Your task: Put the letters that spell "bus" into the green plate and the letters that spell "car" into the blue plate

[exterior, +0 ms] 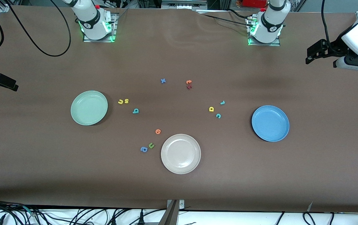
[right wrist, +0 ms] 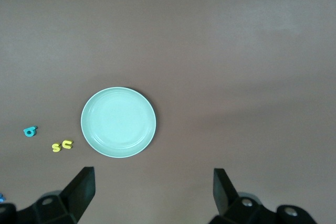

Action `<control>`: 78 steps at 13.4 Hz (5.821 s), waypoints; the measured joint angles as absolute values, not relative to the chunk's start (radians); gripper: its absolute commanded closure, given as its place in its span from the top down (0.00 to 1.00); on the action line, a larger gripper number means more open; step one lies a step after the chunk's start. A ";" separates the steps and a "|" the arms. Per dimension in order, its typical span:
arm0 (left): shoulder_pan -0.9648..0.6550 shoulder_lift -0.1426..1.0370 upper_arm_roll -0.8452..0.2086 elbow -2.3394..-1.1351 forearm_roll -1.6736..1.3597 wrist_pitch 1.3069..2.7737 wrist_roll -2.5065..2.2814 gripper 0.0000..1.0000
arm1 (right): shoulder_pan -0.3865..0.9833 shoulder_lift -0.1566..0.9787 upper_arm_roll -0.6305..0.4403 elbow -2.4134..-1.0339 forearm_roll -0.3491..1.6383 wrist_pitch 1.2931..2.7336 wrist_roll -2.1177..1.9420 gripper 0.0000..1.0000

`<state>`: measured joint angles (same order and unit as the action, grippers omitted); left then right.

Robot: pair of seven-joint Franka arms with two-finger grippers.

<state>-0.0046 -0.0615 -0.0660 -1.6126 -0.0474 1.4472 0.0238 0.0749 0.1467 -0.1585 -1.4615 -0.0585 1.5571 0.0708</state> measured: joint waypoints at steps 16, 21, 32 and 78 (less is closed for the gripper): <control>-0.006 -0.041 -0.067 -1.617 -0.047 1.440 0.024 1.00 | 0.075 0.147 -0.158 -1.464 -0.058 1.560 0.071 0.99; -0.034 0.113 -0.100 -1.628 -0.063 1.447 0.023 1.00 | 0.077 0.148 -0.157 -1.466 -0.058 1.561 0.073 0.99; -0.327 0.428 -0.158 -1.765 -0.087 1.971 -0.061 1.00 | 0.081 0.150 -0.134 -1.476 -0.054 1.559 0.144 0.98; -0.145 0.449 -0.171 -2.024 0.117 2.369 0.304 0.00 | 0.478 0.577 0.027 -1.923 0.012 2.414 1.063 0.00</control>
<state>-0.1452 0.4489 -0.1706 -2.0237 0.1174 2.3686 0.3038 0.4776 0.5771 0.0274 -1.9235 0.0123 2.4140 1.0633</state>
